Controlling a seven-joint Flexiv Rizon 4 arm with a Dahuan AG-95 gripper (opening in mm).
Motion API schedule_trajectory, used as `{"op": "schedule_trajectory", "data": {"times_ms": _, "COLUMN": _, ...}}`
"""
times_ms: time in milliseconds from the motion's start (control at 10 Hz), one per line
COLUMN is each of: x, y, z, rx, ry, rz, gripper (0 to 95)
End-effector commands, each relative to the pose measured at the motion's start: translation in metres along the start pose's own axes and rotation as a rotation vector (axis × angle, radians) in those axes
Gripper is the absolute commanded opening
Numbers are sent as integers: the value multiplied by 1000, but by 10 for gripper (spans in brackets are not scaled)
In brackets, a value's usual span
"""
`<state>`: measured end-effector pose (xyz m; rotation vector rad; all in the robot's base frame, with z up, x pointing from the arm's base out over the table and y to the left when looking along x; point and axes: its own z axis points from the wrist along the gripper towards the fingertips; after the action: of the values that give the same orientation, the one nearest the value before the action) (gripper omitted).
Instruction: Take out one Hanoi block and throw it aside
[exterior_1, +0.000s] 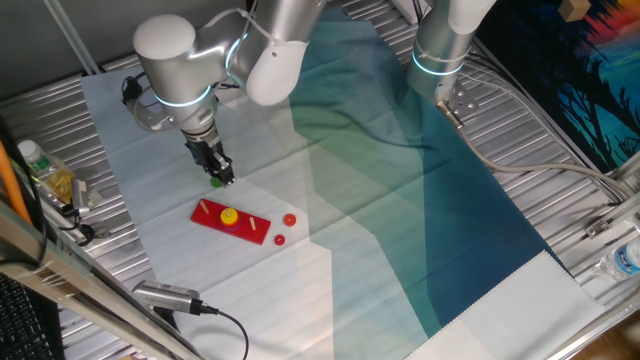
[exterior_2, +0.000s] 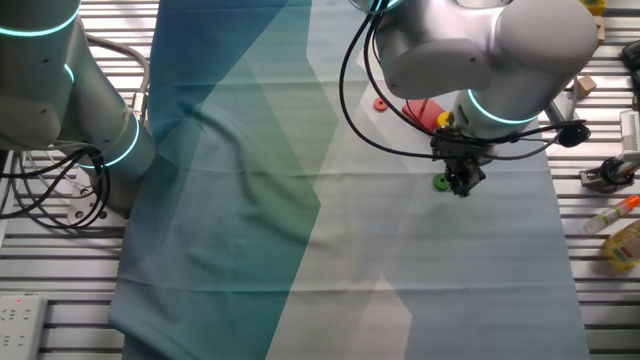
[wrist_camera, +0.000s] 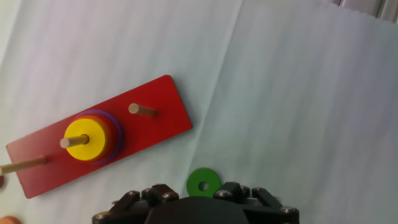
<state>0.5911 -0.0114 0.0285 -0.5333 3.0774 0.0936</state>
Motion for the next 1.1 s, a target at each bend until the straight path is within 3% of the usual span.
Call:
{"op": "schedule_trajectory", "data": {"times_ms": 100, "x": 0, "y": 0, "z": -3, "rx": -1, "ry": -1, "rz": 11, "gripper": 380}}
{"op": "schedule_trajectory", "data": {"times_ms": 300, "x": 0, "y": 1, "z": -10, "rx": -1, "ry": 0, "rz": 31, "gripper": 380}}
{"op": "schedule_trajectory", "data": {"times_ms": 400, "x": -1, "y": 2, "z": -13, "rx": -1, "ry": -1, "rz": 36, "gripper": 190}}
{"op": "schedule_trajectory", "data": {"times_ms": 600, "x": -1, "y": 3, "z": -19, "rx": -3, "ry": -1, "rz": 41, "gripper": 190}}
{"op": "schedule_trajectory", "data": {"times_ms": 700, "x": -1, "y": 5, "z": -29, "rx": -3, "ry": 1, "rz": 56, "gripper": 0}}
{"op": "schedule_trajectory", "data": {"times_ms": 1100, "x": 1, "y": 12, "z": -57, "rx": -4, "ry": 22, "rz": 75, "gripper": 0}}
